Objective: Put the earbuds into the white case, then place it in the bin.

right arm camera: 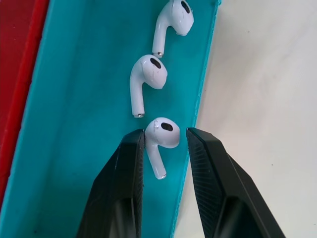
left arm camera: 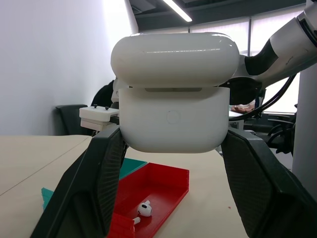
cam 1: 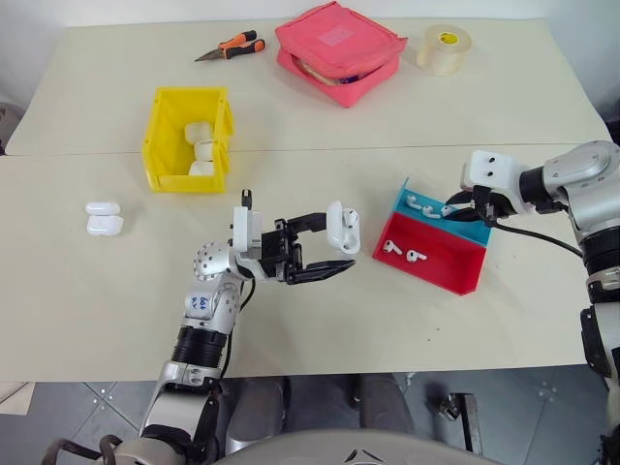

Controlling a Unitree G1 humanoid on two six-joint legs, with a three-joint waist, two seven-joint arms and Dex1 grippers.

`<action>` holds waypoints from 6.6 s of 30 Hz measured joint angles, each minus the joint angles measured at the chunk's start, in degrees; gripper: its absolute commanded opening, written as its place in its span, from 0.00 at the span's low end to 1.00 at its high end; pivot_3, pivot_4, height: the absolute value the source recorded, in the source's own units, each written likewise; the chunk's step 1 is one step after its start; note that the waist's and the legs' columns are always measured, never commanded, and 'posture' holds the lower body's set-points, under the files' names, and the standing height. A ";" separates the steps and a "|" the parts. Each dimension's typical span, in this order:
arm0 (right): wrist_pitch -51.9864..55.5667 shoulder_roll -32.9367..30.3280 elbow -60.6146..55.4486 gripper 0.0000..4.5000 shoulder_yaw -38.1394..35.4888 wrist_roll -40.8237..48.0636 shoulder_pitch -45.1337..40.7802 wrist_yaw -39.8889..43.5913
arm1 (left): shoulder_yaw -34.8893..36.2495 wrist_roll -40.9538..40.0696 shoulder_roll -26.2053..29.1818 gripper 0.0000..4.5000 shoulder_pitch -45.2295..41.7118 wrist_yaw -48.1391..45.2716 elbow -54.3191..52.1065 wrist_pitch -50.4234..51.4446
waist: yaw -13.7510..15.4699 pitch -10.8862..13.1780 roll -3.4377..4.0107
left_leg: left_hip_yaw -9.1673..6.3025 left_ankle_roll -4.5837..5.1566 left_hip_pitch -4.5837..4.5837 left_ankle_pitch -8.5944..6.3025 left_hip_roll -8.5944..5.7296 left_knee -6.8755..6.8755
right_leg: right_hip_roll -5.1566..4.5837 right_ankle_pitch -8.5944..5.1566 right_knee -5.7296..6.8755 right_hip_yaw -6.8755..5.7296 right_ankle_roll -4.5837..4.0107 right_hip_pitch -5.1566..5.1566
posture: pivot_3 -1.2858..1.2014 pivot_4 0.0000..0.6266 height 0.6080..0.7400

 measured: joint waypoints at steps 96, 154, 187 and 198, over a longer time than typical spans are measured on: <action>38.85 8.76 -78.32 0.01 -26.82 68.10 40.35 -37.06 | -2.19 11.66 11.56 0.60 -8.28 2.58 2.61 2.62 | 1.60 0.00 0.01 | 0.00 0.05 0.06 -0.02 -0.06 -0.05 | 0.03 0.00 0.07 0.08 -0.02 0.00 | 0.52 0.24 1.00; 54.31 5.46 -74.76 0.01 -13.80 56.89 27.87 -38.33 | -5.39 14.88 10.37 0.60 -5.73 5.82 5.03 -2.49 | 1.67 0.02 -0.03 | -0.06 0.05 0.00 -0.02 -0.08 -0.04 | 0.00 0.00 0.06 0.01 -0.02 -0.02 | 0.52 0.24 1.00; 41.58 2.80 -77.10 0.01 -38.17 59.84 59.13 -26.59 | -6.36 16.80 10.42 0.60 -10.01 9.03 9.23 0.16 | 1.71 0.03 -0.06 | 0.04 0.07 0.08 -0.03 -0.07 -0.03 | 0.02 0.01 0.08 0.04 -0.01 0.07 | 0.52 0.24 1.00; 43.45 2.71 -83.91 0.01 -41.48 65.23 64.64 -32.58 | -9.72 23.82 8.67 0.60 -21.02 6.09 24.65 -6.12 | 1.73 0.06 -0.09 | 0.05 0.08 0.07 -0.02 -0.07 -0.03 | 0.02 0.01 0.08 0.03 0.00 0.06 | 0.52 0.24 1.00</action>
